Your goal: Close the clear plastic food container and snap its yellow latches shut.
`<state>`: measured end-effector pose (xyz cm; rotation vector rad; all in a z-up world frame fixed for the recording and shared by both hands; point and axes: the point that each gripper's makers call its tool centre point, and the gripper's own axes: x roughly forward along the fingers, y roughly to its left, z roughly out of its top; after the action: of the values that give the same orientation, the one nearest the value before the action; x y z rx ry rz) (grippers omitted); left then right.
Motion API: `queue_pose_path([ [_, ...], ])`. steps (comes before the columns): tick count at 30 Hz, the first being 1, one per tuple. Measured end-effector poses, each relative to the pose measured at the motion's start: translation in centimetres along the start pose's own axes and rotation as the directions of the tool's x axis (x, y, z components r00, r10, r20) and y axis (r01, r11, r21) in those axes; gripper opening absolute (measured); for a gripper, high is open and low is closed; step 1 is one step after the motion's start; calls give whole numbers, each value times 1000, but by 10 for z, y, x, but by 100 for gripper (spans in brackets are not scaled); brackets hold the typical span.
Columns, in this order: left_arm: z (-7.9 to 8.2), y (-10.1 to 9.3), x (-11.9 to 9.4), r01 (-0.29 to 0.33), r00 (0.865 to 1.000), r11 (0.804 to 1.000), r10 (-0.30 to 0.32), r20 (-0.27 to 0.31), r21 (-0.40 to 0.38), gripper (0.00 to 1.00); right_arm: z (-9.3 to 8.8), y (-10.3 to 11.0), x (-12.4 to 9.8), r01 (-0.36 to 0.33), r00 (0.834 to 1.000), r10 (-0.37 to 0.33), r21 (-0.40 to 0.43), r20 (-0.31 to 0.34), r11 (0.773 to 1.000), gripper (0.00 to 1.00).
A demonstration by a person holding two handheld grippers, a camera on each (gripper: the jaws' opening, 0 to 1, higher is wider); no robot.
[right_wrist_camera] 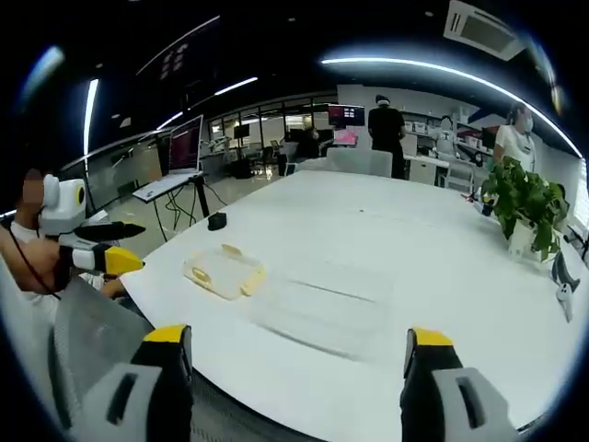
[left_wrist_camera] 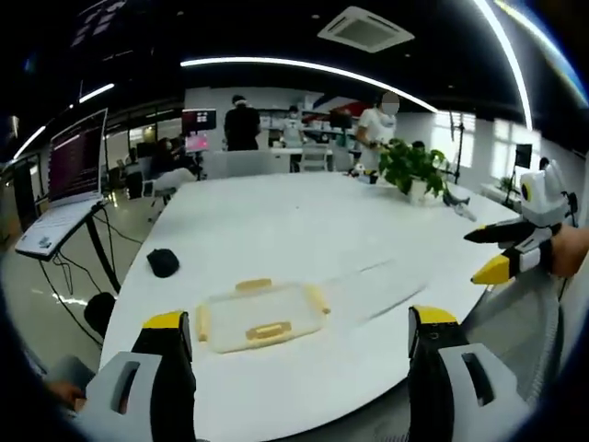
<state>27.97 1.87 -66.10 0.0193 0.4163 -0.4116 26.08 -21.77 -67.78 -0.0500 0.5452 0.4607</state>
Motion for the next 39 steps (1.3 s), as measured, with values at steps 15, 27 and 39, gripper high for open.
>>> queue_pose_path([
  [15, -10, -5, 4, 15, 999, 999, -13, -41, 50, 93, -2, 1, 1, 1, 1000, -1, -9, -11, 1000, 95],
  [27, -8, -3, 4, 8, 1000, 999, -8, -28, 33, 99, -2, 3, 0, -6, 1000, 5, -9, -15, 1000, 94],
  [39, -9, -3, 5, 11, 999, 999, -10, -32, 34, 99, -1, 6, 1, -29, 1000, 29, 6, -8, 1000, 99],
])
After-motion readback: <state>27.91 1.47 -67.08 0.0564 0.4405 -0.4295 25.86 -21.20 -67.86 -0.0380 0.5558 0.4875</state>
